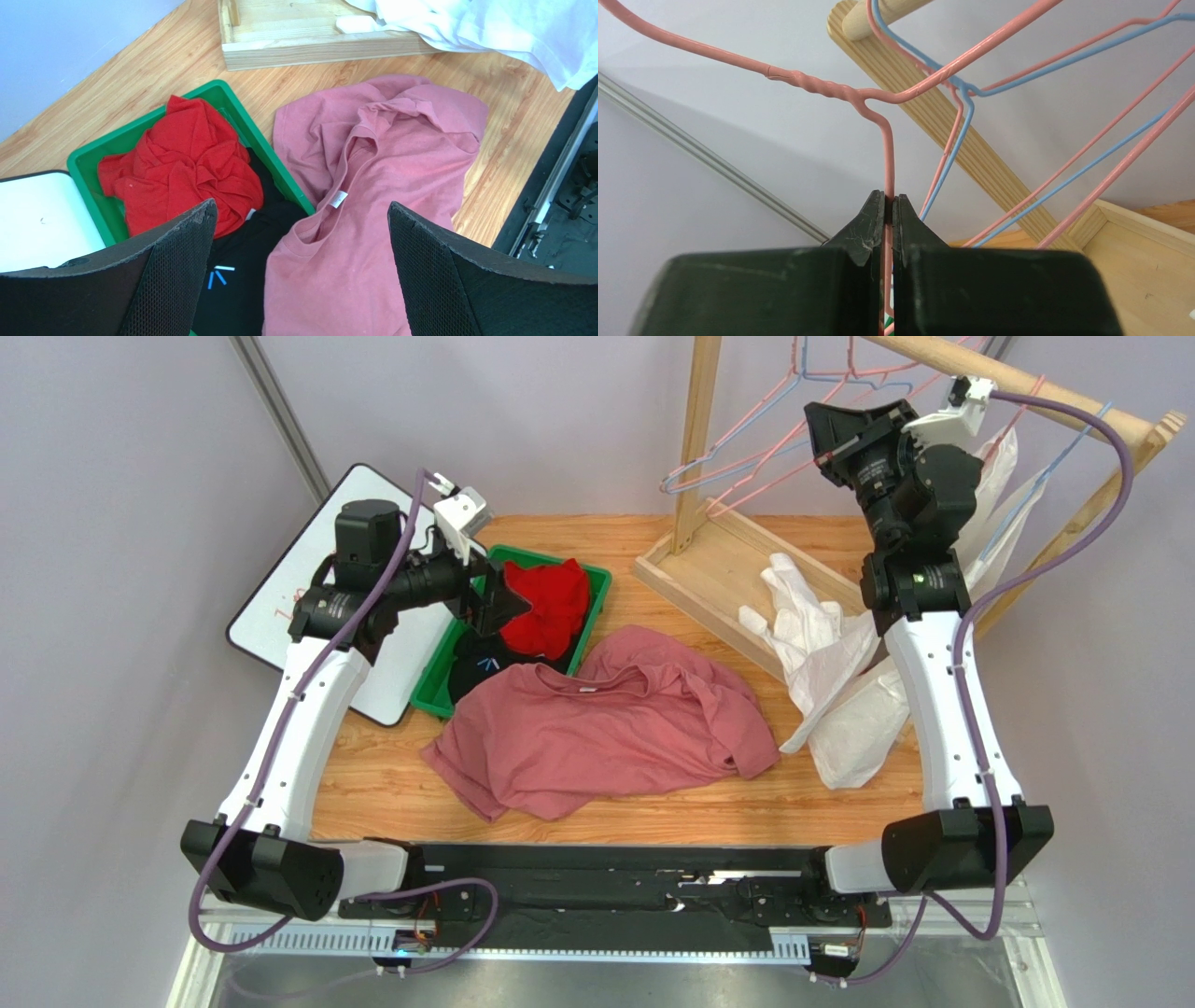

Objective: Place the t-shirt on the hanger
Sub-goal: Pick up the hanger from the clothesline, then place the T-shirt on the hanger.

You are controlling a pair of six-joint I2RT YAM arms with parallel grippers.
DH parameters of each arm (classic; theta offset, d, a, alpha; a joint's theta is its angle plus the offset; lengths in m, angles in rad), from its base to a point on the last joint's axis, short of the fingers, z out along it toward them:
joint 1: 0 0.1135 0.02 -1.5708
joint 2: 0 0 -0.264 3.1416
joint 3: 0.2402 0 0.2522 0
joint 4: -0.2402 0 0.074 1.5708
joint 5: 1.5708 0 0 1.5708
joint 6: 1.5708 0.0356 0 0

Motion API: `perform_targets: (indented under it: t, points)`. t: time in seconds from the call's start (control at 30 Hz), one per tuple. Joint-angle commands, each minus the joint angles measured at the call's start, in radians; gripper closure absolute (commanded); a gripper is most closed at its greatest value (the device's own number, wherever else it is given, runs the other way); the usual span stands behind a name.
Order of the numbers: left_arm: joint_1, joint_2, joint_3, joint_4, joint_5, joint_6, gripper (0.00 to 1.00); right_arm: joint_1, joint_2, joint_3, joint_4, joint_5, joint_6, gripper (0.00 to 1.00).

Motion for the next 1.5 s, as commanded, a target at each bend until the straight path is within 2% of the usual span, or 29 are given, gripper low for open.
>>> perform_targets:
  t: [0.0,0.1,0.23,0.37,0.47,0.53,0.57,0.6,0.7,0.73,0.87,0.9,0.97,1.07,1.2,1.4,1.47]
  points:
    - [-0.002,-0.039,-0.003,-0.007,0.045,0.026,0.06,0.002,-0.094,-0.070,-0.046,-0.061,0.008,1.00]
    - [-0.002,-0.065,-0.030,-0.016,0.088,0.040,0.04,0.031,-0.165,-0.127,-0.137,-0.092,-0.003,1.00]
    - [-0.005,-0.112,-0.078,-0.034,0.188,0.040,0.04,0.090,-0.344,-0.278,-0.236,-0.090,-0.029,1.00]
    - [-0.007,-0.195,-0.153,0.001,0.235,0.033,0.03,0.114,-0.472,-0.355,-0.435,-0.159,-0.096,1.00]
    - [-0.007,-0.293,-0.253,0.076,0.254,0.049,0.03,0.120,-0.539,-0.403,-0.567,-0.306,-0.205,1.00]
    - [-0.007,-0.382,-0.347,0.162,0.294,0.079,0.02,0.118,-0.561,-0.446,-0.609,-0.478,-0.271,1.00]
    - [-0.007,-0.415,-0.377,0.186,0.309,0.094,0.02,0.120,-0.569,-0.478,-0.660,-0.554,-0.362,1.00]
    - [-0.009,-0.465,-0.401,0.206,0.329,0.127,0.01,0.120,-0.566,-0.492,-0.684,-0.739,-0.430,1.00]
    - [-0.031,-0.519,-0.448,0.221,0.315,0.284,0.01,0.147,-0.523,-0.504,-0.779,-0.948,-0.573,1.00]
    - [-0.050,-0.519,-0.443,0.186,0.315,0.381,0.01,0.163,-0.508,-0.498,-0.803,-0.977,-0.604,1.00]
    - [-0.128,-0.515,-0.435,0.139,0.275,0.573,0.03,0.294,-0.410,-0.446,-0.919,-1.021,-0.782,1.00]
    - [-0.151,-0.510,-0.437,0.121,0.253,0.623,0.03,0.364,-0.376,-0.422,-0.944,-1.020,-0.866,1.00]
    - [-0.222,-0.505,-0.435,0.095,0.234,0.763,0.03,0.428,-0.343,-0.406,-0.994,-1.012,-0.924,1.00]
    - [-0.317,-0.489,-0.432,0.052,0.202,0.877,0.04,0.520,-0.279,-0.348,-1.085,-1.006,-1.049,1.00]
    - [-0.459,-0.453,-0.432,0.001,0.162,0.951,0.07,0.607,-0.225,-0.292,-1.137,-0.991,-1.106,1.00]
    - [-0.558,-0.397,-0.455,-0.004,0.082,0.976,0.14,0.661,-0.199,-0.234,-1.145,-0.972,-1.118,1.00]
    - [-0.562,-0.378,-0.455,0.006,0.058,0.952,0.26,0.666,-0.188,-0.207,-1.175,-0.960,-1.156,1.00]
